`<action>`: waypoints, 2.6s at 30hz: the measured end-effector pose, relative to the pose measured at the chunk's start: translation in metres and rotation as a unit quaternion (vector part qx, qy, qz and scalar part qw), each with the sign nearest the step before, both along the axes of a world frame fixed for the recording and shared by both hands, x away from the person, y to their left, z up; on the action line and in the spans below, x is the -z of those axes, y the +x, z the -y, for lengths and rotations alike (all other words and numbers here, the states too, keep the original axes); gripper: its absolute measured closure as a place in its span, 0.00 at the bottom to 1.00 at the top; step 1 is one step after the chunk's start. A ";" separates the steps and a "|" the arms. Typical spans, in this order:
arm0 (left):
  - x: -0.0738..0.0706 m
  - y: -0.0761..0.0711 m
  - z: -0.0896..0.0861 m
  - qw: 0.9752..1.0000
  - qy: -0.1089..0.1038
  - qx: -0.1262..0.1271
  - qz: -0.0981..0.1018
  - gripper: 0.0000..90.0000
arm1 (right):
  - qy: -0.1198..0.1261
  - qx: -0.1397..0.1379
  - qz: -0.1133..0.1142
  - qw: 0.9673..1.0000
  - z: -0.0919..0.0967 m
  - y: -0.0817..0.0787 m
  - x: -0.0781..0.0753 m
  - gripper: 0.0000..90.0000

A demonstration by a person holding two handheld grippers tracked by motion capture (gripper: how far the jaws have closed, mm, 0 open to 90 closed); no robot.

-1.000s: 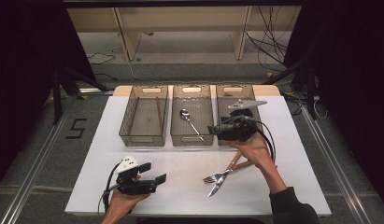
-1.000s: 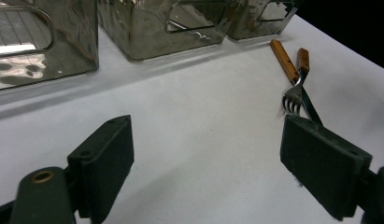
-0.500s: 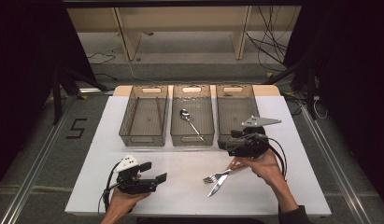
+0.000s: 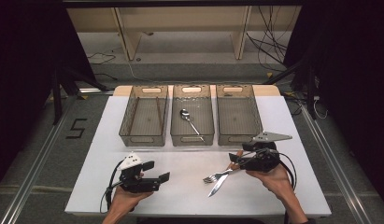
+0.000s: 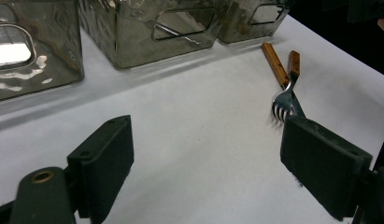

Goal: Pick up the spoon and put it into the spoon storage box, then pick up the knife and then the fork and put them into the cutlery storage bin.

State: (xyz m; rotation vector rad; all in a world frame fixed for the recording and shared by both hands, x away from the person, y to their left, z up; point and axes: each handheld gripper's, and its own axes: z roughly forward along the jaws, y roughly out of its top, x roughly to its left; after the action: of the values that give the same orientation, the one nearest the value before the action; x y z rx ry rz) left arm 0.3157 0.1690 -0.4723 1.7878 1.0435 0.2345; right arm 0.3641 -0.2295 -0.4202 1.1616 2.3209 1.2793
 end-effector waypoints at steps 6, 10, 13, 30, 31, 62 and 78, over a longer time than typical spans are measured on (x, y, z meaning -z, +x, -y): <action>0.002 0.002 -0.001 1.000 0.002 0.000 -0.002 0.19 | -0.014 -0.011 0.005 1.000 0.004 -0.004 0.002 0.33; 0.002 0.001 -0.002 1.000 0.000 -0.001 -0.001 0.19 | -0.027 -0.018 0.005 0.999 0.004 -0.005 0.003 0.32; 0.003 0.001 -0.003 1.000 0.001 -0.001 0.001 0.19 | -0.037 -0.027 0.007 0.999 0.003 -0.006 0.004 0.32; 0.002 0.000 -0.003 1.000 0.000 -0.001 0.006 0.19 | -0.063 -0.049 -0.003 0.997 0.008 -0.009 0.010 0.29; 0.002 0.001 -0.003 1.000 0.002 0.000 0.006 0.19 | -0.062 -0.048 -0.005 0.997 0.009 -0.009 0.010 0.29; 0.005 0.000 0.000 1.000 0.005 0.004 0.004 0.19 | -0.228 -0.136 -0.031 0.964 0.008 0.017 0.025 0.42; 0.006 0.000 -0.001 1.000 0.008 0.008 0.002 0.19 | -0.298 -0.186 -0.026 0.936 -0.013 0.027 0.039 0.44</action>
State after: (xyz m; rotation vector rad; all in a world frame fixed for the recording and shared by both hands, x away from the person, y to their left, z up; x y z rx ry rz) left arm 0.3153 0.1695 -0.4786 1.8086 1.0278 0.2376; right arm 0.3914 -0.2161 -0.4596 0.5779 2.7645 0.5400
